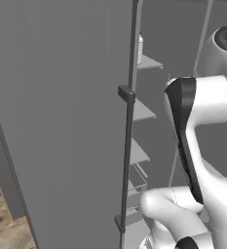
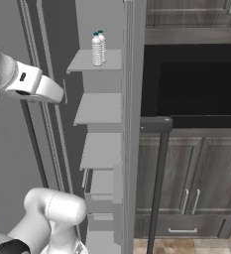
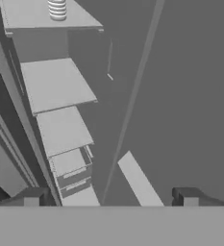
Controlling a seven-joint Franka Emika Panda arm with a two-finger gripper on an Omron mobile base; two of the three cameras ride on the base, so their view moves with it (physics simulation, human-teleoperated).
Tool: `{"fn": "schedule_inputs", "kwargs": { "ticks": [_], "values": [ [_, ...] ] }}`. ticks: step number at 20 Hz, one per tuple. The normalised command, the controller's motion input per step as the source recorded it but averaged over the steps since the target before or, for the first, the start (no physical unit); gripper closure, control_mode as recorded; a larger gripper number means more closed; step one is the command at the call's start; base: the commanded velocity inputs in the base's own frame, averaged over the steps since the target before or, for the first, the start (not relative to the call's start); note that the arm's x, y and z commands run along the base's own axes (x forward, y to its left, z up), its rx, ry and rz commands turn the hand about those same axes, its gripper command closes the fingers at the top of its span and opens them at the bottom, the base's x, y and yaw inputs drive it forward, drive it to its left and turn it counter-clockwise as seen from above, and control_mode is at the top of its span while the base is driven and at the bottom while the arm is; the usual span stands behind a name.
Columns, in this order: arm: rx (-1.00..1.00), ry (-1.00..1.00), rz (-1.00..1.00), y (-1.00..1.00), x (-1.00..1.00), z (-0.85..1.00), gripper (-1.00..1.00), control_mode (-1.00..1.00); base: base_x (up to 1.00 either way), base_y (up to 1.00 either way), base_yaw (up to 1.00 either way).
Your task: Take the bottled waters from the counter and place them in the freezer to freeze. Close the freezer door after placing the bottles.
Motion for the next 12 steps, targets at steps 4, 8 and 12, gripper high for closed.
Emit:
{"fn": "schedule_inputs", "kwargs": {
  "ticks": [4, 8, 12],
  "values": [
    [0.14, 0.23, 0.0, 0.0, -0.38, -0.39, -1.0, -1.0, 0.0, 0.0, 0.0],
    [0.14, 0.16, 0.0, 0.05, -0.27, -0.35, -1.0, -1.0, 0.0, 0.0, 0.0],
    [0.19, 0.06, 0.02, 0.1, -0.23, -0.32, -1.0, -1.0, 0.0, 0.0, 0.0]
  ]
}}
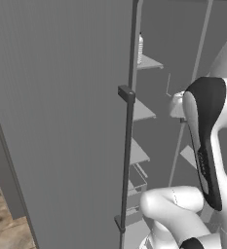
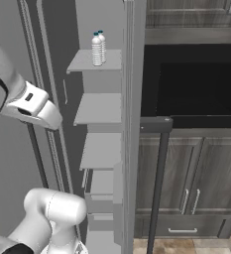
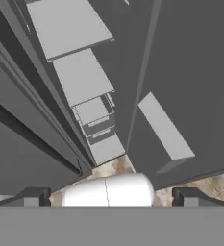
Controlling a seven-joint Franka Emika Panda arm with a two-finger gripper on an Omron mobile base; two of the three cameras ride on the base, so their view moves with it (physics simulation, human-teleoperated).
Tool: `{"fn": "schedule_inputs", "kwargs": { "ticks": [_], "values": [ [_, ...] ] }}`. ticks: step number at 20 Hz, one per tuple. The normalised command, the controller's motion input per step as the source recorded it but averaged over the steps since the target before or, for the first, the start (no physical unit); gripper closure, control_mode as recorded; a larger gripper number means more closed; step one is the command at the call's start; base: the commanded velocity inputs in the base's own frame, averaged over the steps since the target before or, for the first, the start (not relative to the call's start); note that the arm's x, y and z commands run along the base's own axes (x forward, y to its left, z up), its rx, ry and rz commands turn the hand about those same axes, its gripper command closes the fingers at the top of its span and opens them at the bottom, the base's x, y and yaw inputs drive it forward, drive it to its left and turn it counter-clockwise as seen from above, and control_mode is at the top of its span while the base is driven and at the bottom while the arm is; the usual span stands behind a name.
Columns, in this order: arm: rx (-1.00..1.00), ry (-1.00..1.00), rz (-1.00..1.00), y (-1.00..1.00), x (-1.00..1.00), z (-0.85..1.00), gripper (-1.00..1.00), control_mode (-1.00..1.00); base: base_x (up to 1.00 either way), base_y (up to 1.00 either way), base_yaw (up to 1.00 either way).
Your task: Take the bottled waters from the counter and place them in the freezer to freeze. Close the freezer door after placing the bottles.
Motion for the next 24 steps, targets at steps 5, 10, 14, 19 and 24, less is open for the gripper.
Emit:
{"fn": "schedule_inputs", "kwargs": {
  "ticks": [5, 10, 14, 19, 24],
  "values": [
    [0.16, 0.04, 0.06, 0.2, -0.12, -0.25, -1.0, -1.0, 0.0, 0.0, 0.0],
    [0.01, -0.02, 0.14, 0.27, -0.06, -0.32, -1.0, -1.0, 0.0, 0.0, 0.0],
    [-0.18, -0.03, 0.0, 0.0, -0.03, -0.19, -1.0, -1.0, 0.0, 0.0, 0.0],
    [-0.1, 0.0, 0.0, -0.07, -0.07, -0.01, -1.0, -1.0, 0.0, 0.0, 0.0],
    [-0.02, 0.0, 0.0, -0.09, -0.11, -0.04, -1.0, -1.0, 0.0, 0.0, 0.0]
  ]
}}
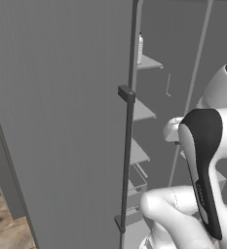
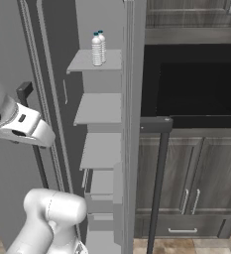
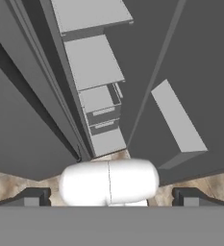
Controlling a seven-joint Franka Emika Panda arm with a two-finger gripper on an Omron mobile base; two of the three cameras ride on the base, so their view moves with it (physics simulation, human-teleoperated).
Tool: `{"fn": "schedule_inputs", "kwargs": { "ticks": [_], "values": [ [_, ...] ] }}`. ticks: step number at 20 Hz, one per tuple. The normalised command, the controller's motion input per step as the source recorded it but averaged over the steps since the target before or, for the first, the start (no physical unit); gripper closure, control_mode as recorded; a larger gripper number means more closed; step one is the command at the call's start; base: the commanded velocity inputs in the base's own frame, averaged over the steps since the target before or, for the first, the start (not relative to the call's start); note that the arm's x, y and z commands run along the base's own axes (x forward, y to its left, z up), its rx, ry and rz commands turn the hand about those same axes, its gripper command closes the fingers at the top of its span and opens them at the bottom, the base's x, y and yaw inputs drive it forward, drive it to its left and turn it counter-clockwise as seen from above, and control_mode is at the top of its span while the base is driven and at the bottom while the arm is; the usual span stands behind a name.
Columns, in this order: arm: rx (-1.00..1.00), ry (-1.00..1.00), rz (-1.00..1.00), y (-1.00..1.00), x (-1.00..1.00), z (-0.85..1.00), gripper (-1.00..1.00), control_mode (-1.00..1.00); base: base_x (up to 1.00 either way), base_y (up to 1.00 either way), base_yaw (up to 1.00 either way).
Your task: Take the bottled waters from the counter and place them in the freezer to freeze. Close the freezer door after placing the bottles.
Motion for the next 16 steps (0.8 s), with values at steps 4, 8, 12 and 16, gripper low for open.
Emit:
{"fn": "schedule_inputs", "kwargs": {
  "ticks": [4, 8, 12, 16],
  "values": [
    [0.0, 0.08, 0.0, -0.07, 0.0, -0.21, -1.0, -1.0, 0.0, 0.0, 0.0],
    [0.0, 0.0, 0.0, 0.0, 0.0, -0.01, -1.0, -1.0, 0.0, 0.0, 0.0],
    [0.0, 0.0, 0.0, 0.0, 0.0, 0.0, -1.0, -1.0, 0.0, 0.0, 0.0],
    [0.0, 0.0, 0.0, 0.0, 0.0, 0.0, -1.0, 1.0, -0.01, 0.0, 0.0]
  ]
}}
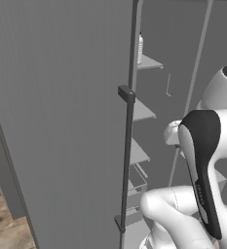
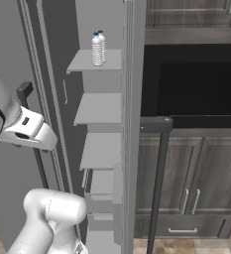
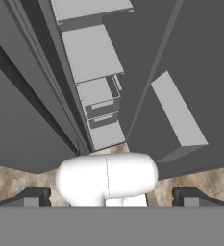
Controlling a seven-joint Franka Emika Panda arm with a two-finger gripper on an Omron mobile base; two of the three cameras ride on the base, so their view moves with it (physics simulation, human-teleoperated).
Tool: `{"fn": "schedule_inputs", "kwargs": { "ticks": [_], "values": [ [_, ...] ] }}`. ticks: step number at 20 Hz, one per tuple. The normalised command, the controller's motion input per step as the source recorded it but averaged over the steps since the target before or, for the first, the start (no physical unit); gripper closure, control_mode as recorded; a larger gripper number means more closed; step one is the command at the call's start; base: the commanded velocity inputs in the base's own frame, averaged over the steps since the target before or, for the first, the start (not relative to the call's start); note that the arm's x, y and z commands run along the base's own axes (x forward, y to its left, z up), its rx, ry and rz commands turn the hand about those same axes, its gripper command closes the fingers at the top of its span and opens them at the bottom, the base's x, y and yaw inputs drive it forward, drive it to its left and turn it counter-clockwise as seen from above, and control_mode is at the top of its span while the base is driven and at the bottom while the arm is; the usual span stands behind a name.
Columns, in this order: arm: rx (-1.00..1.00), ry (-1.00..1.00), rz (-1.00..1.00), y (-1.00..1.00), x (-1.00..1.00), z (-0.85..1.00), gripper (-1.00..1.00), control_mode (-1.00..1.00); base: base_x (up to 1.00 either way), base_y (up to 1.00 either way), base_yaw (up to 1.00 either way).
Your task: Take the bottled waters from the counter and place them in the freezer to freeze. Close the freezer door after placing the bottles.
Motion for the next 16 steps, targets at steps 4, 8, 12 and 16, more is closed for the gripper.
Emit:
{"fn": "schedule_inputs", "kwargs": {
  "ticks": [4, 8, 12, 16],
  "values": [
    [0.0, 0.0, 0.0, 0.0, 0.0, 0.0, -1.0, 1.0, -0.22, 0.0, 0.0],
    [0.0, 0.0, 0.0, 0.0, 0.0, 0.0, -1.0, 1.0, -0.37, 0.0, 0.0],
    [0.0, 0.0, 0.0, 0.0, 0.0, 0.0, -1.0, 1.0, -0.5, -0.03, 0.0],
    [0.0, 0.0, 0.0, 0.0, 0.0, 0.0, -1.0, 1.0, -0.56, 0.0, 0.0]
  ]
}}
